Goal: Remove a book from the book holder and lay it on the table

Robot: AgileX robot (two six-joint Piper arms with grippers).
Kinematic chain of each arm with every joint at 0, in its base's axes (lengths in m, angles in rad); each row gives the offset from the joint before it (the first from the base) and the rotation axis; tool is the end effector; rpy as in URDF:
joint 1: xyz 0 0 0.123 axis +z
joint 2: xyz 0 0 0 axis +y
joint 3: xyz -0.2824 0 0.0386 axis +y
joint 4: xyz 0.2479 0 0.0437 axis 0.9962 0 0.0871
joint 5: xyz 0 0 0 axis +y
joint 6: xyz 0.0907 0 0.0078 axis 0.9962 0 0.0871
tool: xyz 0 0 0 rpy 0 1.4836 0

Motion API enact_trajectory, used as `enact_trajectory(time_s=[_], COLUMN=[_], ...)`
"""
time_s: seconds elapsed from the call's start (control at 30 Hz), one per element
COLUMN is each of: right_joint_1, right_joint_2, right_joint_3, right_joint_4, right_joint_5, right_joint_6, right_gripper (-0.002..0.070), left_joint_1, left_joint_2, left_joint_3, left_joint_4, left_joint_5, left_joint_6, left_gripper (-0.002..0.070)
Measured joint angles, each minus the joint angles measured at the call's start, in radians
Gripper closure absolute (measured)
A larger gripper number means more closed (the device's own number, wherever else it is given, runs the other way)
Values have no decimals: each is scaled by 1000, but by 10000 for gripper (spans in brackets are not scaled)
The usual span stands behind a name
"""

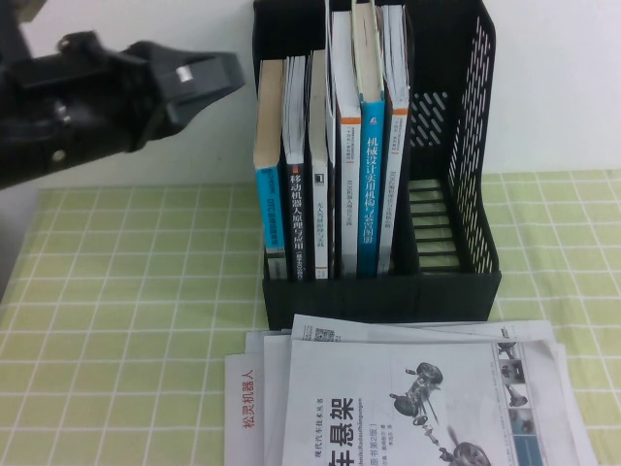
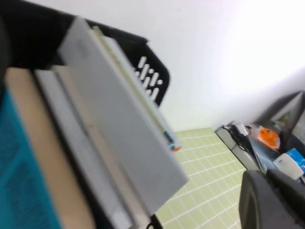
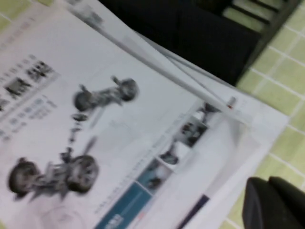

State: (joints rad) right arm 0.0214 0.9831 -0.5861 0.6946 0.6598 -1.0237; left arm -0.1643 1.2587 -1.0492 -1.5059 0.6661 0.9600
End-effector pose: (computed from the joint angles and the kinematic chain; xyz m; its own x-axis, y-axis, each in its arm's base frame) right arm 0.1756 0.0395 0.2611 -0.5581 -0.4051 -0.7242 -0.5728 0.8195 -0.0171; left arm 0.2592 -0.1000 0.3825 -0.5138 -0.3171 -0.7972 0.5430 0.5992 -0.5883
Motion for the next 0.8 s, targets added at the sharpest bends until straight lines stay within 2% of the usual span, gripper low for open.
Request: enact_trajectory(time_s=[0.07,0.17,0.27,0.33,0.43,0.53,0.7,0.8], right_joint_1=[0,0,0,5,35,77,109,112], right_joint_2=[23,34,35,35,35,42,93,136], right_joint_3=[-2,-3,-6,-7,-12,-26,-51,-56], right_joint_4=[-76,-28,254,527,864,972,1004,981], right_joint_5=[-48,-179,-334,-390,-405,-376,-180,-69], right_joint_6=[64,74,-101,-382,-824,-1073,-1159,-1086], right_gripper=[678,678,678,678,678,678,678,678], left_joint_1=[-84,-231,-348,-405,-445,-447,-447,-447], left_joint_2=[30,82,152,208,294,348,384,383], left_joint_3=[-49,-117,-187,-229,-275,-295,-295,-295], left_joint_4=[8,16,35,52,63,67,67,67], left_joint_5=[-56,-182,-297,-353,-365,-371,-400,-418], left_joint_6=[-2,-3,-1,-1,-1,-11,-23,-23], left_gripper=[678,678,678,678,678,678,677,678])
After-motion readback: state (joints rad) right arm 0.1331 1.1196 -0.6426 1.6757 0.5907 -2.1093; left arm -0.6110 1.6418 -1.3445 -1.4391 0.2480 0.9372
